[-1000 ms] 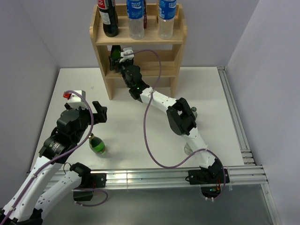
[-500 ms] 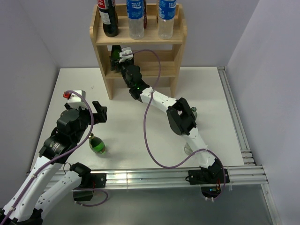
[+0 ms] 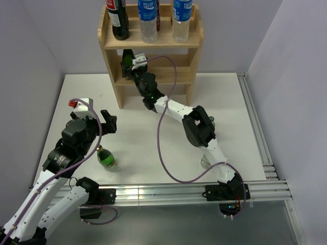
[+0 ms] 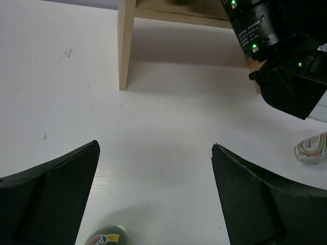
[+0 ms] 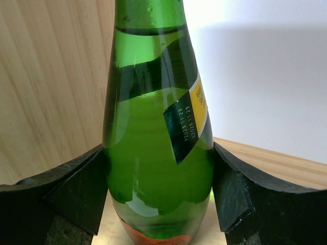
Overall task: Place and organize the beverage onto the shelf
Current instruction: Place the drink on the shelf.
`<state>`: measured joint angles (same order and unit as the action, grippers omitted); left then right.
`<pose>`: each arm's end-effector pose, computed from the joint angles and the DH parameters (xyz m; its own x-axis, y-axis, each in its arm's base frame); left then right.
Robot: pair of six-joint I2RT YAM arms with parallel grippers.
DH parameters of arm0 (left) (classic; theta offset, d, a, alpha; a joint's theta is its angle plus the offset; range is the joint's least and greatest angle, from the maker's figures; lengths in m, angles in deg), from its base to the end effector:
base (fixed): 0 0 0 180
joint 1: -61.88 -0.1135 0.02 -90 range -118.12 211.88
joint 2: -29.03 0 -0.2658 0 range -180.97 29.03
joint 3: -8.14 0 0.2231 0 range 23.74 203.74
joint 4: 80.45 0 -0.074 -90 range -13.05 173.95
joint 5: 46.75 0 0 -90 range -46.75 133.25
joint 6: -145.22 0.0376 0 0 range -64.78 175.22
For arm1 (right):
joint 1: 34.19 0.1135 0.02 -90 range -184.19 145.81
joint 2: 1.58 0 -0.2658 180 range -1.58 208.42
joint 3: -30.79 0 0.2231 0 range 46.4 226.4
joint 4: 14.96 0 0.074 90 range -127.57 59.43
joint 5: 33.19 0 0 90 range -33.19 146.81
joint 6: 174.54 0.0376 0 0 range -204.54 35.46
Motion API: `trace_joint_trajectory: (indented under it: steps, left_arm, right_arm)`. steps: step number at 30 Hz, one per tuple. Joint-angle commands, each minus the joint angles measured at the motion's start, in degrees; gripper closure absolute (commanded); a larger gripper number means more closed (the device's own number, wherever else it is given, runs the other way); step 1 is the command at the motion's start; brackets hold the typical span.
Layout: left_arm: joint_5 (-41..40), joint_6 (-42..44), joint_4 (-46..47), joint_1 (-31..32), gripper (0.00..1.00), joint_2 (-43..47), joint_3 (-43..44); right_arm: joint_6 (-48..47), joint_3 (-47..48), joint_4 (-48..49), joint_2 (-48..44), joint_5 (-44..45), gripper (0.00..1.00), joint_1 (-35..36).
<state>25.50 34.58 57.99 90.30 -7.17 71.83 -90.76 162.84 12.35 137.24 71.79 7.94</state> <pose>0.1021 -0.0422 0.3468 -0.2682 -0.2366 -0.9339 0.1054 0.9563 -0.2726 0.4106 0.3583 0.3009 0.3094 0.1388 -0.9407 -0.4376 0.8991 -0.0113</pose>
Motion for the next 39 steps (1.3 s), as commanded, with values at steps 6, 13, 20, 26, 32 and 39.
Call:
trace_joint_trajectory:
  steps: [6,13,20,26,32,39]
  left_arm:
    - [1.6,0.9,2.3,-0.5,0.02,0.4,-0.1]
    - [1.6,0.9,2.3,-0.6,0.02,0.4,-0.2]
    - [1.6,0.9,2.3,-0.6,0.02,0.4,-0.1]
    - [1.5,0.8,2.3,-0.8,0.02,0.3,-0.1]
    - [1.2,0.6,2.2,-1.0,0.02,0.2,-0.1]
    - [-1.4,-0.7,2.0,-1.4,0.01,-0.4,0.2]
  right_arm:
    - [-2.5,-3.8,-9.6,0.5,3.0,0.30,-1.5]
    - [-1.9,-5.0,-9.6,-0.6,2.9,0.10,-1.5]
    - [-1.5,-9.9,-7.6,-3.5,2.6,0.06,-1.5]
    - [-0.5,-14.2,-6.4,-6.6,1.5,0.03,-1.5]
    - [1.6,-19.0,-6.1,-10.1,-1.0,0.02,-1.5]
    - [3.8,-25.5,-5.0,-14.5,-3.6,0.05,-1.4]
